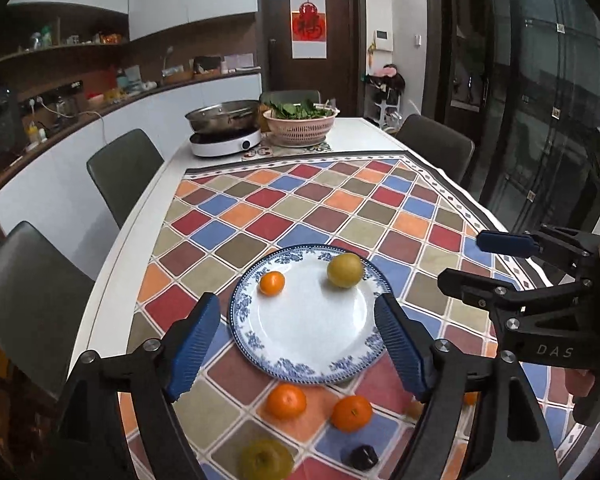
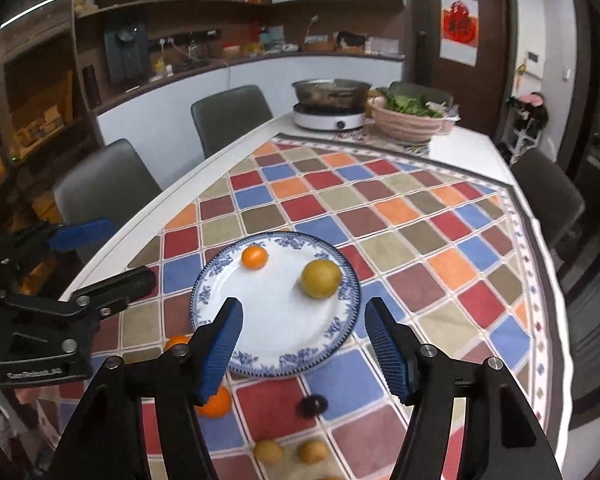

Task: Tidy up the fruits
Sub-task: 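Open both tools and withdraw them from the plate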

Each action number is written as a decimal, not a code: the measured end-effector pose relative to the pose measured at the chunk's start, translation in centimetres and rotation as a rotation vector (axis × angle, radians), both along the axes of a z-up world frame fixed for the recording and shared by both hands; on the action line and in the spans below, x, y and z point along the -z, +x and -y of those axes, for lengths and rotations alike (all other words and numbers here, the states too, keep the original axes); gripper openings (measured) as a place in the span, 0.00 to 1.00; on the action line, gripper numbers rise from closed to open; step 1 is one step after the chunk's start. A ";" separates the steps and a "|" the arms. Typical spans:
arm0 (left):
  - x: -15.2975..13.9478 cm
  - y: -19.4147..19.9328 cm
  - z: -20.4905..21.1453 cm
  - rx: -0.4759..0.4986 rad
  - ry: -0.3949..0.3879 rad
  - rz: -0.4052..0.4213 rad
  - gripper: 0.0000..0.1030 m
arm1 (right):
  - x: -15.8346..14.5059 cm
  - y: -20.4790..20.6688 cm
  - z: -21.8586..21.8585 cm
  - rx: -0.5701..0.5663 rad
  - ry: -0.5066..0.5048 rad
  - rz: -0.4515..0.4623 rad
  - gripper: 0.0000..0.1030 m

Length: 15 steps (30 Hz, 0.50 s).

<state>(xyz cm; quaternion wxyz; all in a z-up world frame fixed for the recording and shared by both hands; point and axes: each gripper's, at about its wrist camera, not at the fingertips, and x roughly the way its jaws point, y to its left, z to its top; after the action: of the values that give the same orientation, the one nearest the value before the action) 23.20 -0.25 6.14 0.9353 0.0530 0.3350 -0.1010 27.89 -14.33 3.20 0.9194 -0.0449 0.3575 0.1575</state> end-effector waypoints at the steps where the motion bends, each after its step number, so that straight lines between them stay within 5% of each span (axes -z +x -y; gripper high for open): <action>1: -0.1 -0.6 0.1 -0.007 -0.001 0.002 0.77 | -0.2 -0.7 0.1 0.010 -0.005 0.008 0.66; 15: 1.5 -6.9 0.9 -0.028 -0.017 -0.025 0.78 | 0.2 -7.9 2.0 0.096 -0.036 0.051 0.70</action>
<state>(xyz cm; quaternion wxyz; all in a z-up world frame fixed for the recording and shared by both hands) 16.32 -1.10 4.63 0.9328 0.0392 0.3464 -0.0916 19.95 -16.30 3.05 0.9337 -0.0484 0.3386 0.1055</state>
